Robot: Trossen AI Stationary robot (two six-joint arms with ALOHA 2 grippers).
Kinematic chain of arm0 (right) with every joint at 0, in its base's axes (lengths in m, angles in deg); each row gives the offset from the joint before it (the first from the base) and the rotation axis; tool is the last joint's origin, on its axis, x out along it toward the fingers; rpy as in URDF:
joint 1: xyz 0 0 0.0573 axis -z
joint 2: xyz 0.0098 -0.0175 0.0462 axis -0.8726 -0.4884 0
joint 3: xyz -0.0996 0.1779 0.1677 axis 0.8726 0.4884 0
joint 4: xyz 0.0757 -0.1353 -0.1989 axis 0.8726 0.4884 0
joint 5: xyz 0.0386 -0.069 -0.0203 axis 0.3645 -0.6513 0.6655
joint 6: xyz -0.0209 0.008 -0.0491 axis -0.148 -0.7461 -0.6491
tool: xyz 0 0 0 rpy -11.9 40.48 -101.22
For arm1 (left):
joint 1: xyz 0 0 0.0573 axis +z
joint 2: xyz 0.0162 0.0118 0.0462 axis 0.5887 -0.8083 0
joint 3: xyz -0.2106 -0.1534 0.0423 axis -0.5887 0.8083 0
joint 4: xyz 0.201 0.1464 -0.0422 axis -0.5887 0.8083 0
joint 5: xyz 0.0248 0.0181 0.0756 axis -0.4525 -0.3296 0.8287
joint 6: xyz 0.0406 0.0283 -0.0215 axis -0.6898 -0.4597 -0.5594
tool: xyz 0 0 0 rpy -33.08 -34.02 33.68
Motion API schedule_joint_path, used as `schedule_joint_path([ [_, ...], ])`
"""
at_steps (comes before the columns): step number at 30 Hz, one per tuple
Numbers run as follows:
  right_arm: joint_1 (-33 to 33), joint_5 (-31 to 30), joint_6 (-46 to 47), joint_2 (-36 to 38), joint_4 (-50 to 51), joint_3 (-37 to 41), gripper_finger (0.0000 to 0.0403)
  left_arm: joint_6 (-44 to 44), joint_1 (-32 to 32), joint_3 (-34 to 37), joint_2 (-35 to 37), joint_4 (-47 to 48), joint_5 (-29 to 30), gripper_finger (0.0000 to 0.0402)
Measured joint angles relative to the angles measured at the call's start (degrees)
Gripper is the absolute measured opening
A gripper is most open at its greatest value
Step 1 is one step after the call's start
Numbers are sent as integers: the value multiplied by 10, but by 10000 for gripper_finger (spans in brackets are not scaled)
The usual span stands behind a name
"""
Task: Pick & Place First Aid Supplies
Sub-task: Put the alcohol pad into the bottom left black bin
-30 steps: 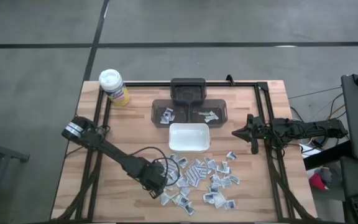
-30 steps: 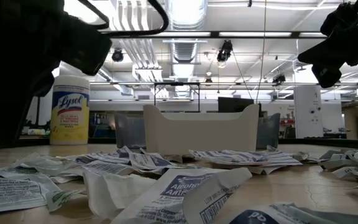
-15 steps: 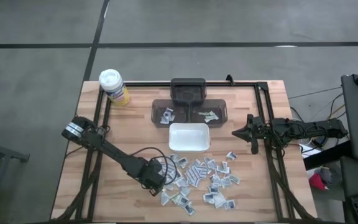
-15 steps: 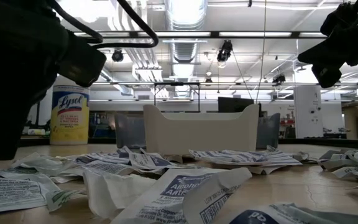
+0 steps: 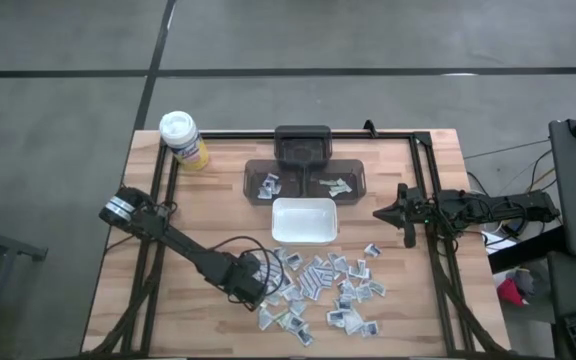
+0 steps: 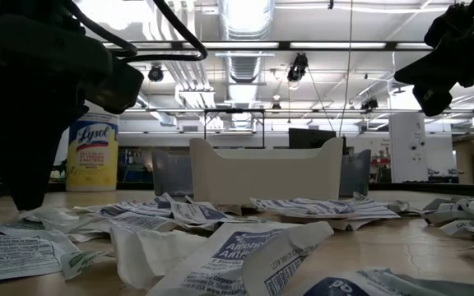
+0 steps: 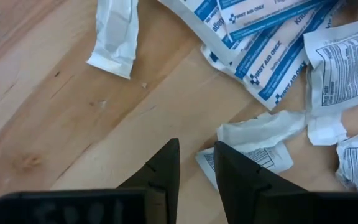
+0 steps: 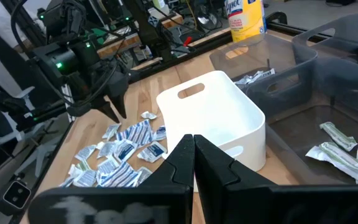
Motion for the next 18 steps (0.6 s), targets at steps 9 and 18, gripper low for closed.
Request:
schedule_joint_path([
  [9, 0, 0, 0, 0, 0, 0, 8, 16, -1, 0, -16, -8, -13, 92],
  [18, 0, 0, 0, 0, 0, 0, 8, 11, -1, -1, -24, -8, -19, 88],
])
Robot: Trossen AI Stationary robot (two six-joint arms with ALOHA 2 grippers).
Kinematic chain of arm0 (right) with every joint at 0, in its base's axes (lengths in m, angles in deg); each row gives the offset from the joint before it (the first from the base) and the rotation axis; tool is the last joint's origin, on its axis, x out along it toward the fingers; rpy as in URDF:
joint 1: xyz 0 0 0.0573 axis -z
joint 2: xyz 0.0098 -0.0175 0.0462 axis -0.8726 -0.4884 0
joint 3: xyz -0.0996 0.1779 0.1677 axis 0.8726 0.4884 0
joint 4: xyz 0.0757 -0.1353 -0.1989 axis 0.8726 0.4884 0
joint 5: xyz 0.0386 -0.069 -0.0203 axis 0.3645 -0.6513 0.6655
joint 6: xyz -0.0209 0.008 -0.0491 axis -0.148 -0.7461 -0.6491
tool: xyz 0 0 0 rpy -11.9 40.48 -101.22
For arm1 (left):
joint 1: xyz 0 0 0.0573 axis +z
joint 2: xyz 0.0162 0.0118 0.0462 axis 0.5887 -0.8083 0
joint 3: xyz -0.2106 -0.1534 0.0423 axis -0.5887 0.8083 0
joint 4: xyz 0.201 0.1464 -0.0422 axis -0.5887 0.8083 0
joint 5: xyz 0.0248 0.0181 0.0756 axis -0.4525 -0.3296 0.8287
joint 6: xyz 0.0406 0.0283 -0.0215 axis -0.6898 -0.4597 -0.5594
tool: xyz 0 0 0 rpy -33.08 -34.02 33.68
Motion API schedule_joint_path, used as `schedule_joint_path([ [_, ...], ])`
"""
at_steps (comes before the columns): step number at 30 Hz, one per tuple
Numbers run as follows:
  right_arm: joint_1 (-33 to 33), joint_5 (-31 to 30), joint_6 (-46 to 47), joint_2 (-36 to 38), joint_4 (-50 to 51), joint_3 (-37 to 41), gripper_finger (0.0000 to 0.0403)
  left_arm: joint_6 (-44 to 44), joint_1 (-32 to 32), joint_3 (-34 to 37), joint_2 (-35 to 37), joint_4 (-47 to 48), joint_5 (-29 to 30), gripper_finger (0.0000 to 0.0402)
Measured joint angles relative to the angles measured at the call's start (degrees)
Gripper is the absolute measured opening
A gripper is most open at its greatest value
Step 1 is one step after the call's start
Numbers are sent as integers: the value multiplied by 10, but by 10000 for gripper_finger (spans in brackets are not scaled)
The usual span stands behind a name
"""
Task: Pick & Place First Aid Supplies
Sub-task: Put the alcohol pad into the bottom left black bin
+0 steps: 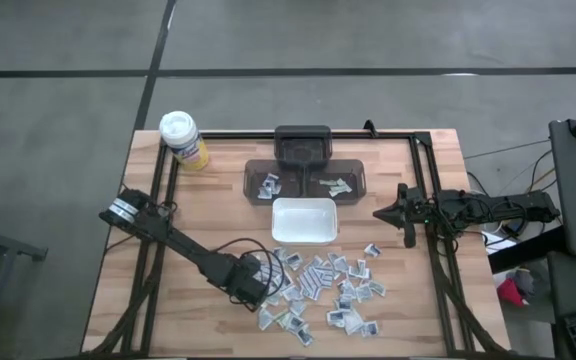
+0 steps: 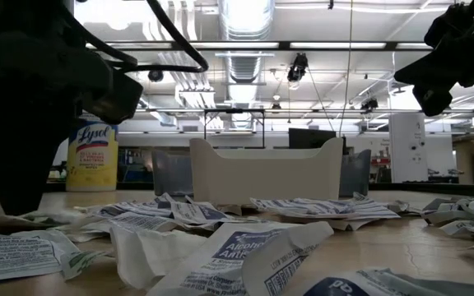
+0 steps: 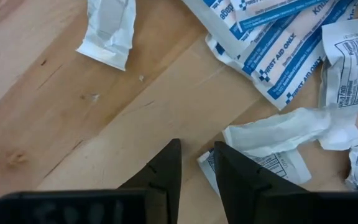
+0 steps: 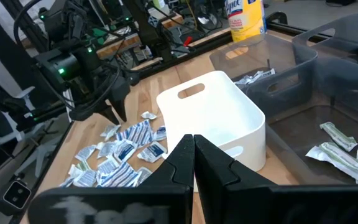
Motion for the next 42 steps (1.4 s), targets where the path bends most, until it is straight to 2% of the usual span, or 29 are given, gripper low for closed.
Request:
schedule_joint_path([
  [11, 0, 0, 0, 0, 0, 0, 8, -9, 0, 0, -2, 10, 0, 6],
  [21, 0, 0, -1, 0, 0, 0, 8, 5, 0, 0, 4, 37, 2, 0],
  [24, 0, 0, -1, 0, 1, 0, 8, 5, -1, 1, 11, 76, 0, 0],
  [29, 0, 0, -2, 0, 2, 0, 8, 1, -1, -38, 17, 170, 2, 0],
  [42, 0, 0, -1, 0, 5, 0, 8, -21, 0, -159, 12, 355, 106, 0],
])
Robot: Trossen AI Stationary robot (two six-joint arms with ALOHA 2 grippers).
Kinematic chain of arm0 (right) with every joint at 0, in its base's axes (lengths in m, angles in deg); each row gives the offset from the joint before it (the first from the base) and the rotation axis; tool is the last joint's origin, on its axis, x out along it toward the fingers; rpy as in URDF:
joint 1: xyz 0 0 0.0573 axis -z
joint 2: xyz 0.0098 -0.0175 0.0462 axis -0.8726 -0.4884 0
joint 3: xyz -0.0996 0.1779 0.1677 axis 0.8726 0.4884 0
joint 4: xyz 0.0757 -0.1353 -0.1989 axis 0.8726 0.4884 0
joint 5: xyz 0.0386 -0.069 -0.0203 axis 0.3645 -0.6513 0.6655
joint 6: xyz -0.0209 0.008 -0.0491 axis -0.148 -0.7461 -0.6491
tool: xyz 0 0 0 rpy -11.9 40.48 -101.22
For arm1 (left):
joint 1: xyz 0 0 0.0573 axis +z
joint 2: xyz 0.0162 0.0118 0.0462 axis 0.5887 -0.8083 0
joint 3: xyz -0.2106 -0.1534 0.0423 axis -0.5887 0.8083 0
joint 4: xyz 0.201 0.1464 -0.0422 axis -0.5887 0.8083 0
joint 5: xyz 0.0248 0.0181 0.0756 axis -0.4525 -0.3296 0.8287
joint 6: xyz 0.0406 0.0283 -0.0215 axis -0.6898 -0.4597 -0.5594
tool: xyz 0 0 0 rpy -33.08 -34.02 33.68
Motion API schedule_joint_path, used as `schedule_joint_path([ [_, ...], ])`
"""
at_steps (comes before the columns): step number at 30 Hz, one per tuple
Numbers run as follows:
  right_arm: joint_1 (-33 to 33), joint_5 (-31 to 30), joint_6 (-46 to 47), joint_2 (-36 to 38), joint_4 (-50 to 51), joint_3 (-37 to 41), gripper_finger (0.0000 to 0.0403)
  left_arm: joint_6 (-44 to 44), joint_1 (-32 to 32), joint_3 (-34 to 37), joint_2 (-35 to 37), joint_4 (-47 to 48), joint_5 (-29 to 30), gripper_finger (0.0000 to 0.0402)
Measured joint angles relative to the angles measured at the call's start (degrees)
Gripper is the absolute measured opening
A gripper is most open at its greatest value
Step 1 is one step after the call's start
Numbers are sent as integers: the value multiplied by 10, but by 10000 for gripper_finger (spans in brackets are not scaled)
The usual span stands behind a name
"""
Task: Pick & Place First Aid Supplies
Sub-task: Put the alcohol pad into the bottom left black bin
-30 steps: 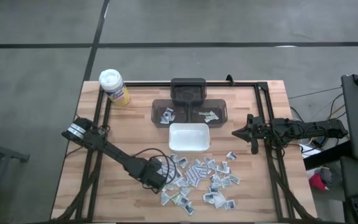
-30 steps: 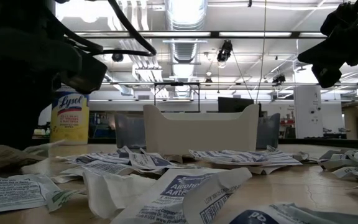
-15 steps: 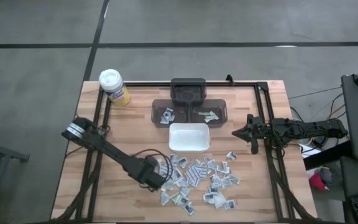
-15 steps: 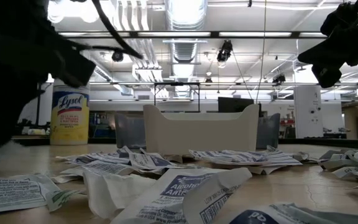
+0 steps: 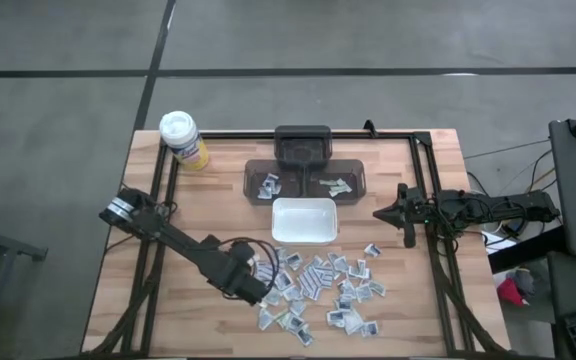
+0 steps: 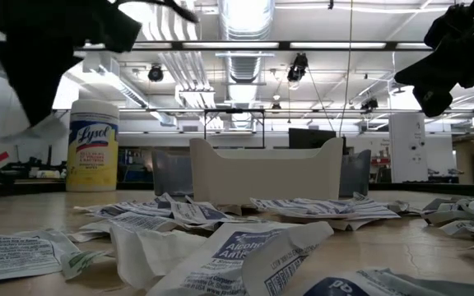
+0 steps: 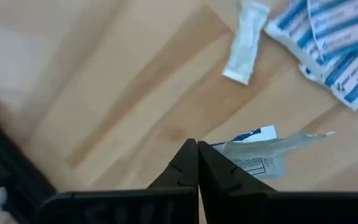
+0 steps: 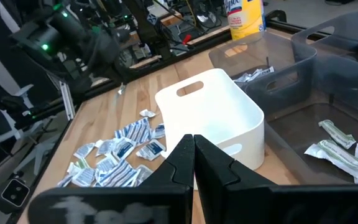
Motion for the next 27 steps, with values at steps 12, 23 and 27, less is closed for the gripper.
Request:
schedule_joint_path([
  [12, 0, 0, -1, 0, 0, 0, 8, -353, -10, -99, -58, 13, 237, 0],
  [23, 0, 0, 0, 0, 13, 0, 8, -334, -1, -131, -85, 63, 318, 0],
  [27, 0, -1, -1, 0, 13, 0, 8, -303, 6, -179, -83, 122, 392, 0],
])
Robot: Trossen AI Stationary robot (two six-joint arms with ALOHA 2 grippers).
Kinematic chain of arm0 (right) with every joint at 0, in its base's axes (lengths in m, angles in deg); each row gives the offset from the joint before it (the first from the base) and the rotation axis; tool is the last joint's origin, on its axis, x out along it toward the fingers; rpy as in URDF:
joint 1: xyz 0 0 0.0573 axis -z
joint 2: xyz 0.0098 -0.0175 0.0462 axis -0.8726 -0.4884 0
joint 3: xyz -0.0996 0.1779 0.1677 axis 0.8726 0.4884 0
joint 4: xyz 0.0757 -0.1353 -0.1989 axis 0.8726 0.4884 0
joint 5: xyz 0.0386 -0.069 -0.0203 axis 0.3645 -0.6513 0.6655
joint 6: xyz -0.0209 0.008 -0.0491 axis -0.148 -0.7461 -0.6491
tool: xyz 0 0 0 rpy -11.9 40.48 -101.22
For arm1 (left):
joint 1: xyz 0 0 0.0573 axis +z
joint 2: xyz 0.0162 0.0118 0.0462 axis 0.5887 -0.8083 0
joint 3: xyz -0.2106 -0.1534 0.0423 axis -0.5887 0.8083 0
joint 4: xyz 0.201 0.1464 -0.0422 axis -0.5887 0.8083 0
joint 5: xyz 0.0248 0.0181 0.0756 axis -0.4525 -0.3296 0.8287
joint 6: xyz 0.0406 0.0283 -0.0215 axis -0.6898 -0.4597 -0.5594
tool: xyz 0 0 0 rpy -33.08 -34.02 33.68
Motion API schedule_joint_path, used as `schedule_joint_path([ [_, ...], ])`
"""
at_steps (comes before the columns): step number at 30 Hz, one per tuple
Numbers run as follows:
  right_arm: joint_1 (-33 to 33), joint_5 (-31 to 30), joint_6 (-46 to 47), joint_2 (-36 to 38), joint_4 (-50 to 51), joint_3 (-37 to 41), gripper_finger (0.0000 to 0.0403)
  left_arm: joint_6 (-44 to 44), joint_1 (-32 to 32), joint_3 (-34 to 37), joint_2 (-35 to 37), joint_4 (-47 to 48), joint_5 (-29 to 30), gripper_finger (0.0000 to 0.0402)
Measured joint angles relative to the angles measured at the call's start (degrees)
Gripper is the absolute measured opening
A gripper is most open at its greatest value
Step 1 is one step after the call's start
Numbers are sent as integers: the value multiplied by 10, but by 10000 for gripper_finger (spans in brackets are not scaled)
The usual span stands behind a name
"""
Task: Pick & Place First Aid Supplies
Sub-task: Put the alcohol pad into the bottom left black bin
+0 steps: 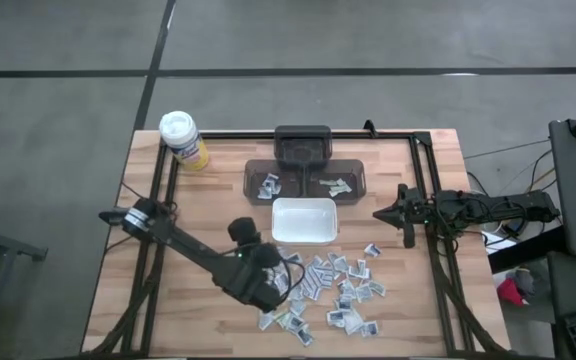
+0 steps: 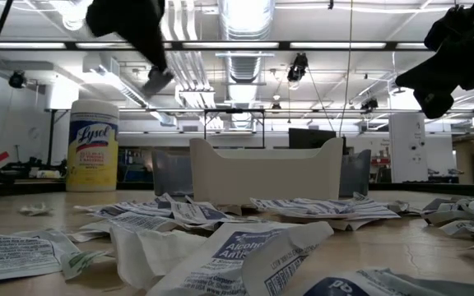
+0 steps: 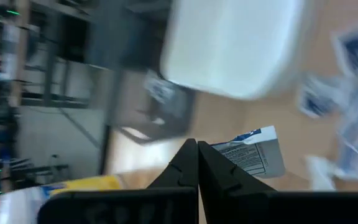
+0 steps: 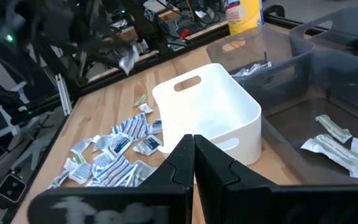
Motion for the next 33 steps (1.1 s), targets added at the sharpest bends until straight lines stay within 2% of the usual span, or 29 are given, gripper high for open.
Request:
schedule_joint_path([
  [5, 0, -9, 0, 0, 0, 0, 8, -16, 39, -36, 11, 1, 72, 0],
  [10, 0, -11, 0, -2, 0, 0, 8, -51, 107, -37, 34, 1, 77, 0],
  [18, 0, -10, 1, -4, 0, 0, 8, -58, 238, -36, 70, -5, 83, 0],
  [22, 0, -10, 0, -5, 0, 0, 8, -49, 307, -36, 81, -23, 52, 0],
  [27, 0, -10, 0, -5, 0, 0, 8, -47, 386, -36, 81, -68, -15, 0],
  [33, 0, -10, 0, -5, 0, 0, 8, -53, 463, -36, 80, -140, -154, 0],
])
